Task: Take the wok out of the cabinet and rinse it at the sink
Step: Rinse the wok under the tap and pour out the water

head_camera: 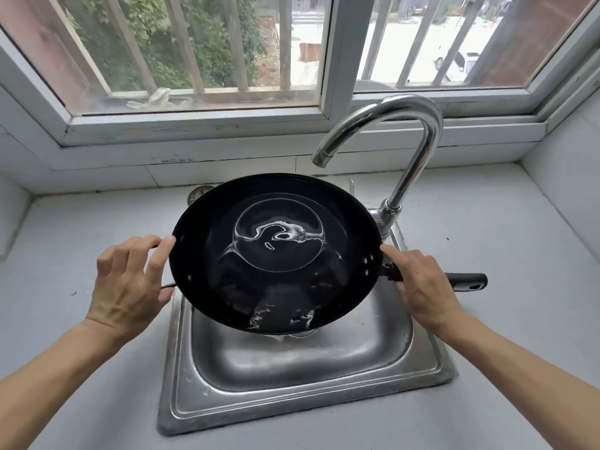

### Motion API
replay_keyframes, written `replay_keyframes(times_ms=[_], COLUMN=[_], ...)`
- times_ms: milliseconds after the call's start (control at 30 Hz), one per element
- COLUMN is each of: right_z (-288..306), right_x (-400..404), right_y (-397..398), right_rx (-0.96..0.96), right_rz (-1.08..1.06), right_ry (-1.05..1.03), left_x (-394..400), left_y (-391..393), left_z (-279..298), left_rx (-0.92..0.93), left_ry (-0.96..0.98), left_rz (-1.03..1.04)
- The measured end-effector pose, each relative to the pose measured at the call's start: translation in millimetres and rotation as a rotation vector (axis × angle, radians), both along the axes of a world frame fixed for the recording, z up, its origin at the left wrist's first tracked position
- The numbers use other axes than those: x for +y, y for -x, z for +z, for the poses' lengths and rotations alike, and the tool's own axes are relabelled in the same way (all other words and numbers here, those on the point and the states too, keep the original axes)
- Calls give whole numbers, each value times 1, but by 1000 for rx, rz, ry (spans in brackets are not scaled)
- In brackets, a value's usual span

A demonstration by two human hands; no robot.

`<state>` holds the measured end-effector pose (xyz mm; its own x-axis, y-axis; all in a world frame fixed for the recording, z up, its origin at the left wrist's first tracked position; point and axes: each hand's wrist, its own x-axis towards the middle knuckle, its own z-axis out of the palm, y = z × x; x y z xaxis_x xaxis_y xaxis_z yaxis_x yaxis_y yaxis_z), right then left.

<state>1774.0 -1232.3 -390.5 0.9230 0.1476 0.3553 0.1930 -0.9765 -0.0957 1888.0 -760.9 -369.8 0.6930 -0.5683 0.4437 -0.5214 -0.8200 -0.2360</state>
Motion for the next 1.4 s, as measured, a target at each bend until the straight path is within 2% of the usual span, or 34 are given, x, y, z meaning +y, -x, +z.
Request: replay_keyframes(times_ms=[233, 733, 1400], right_z=[-6, 10, 7], right_x=[4, 4, 7], right_y=[3, 0, 8], right_rx=[-60, -131, -141], right_rz=[-5, 9, 79], right_ry=[-60, -44, -51], left_x=[7, 8, 17], left_y=[1, 4, 9], left_z=[-3, 14, 6], left_rx=[-111, -145, -246], left_ry=[47, 64, 114], left_rz=[-31, -11, -45])
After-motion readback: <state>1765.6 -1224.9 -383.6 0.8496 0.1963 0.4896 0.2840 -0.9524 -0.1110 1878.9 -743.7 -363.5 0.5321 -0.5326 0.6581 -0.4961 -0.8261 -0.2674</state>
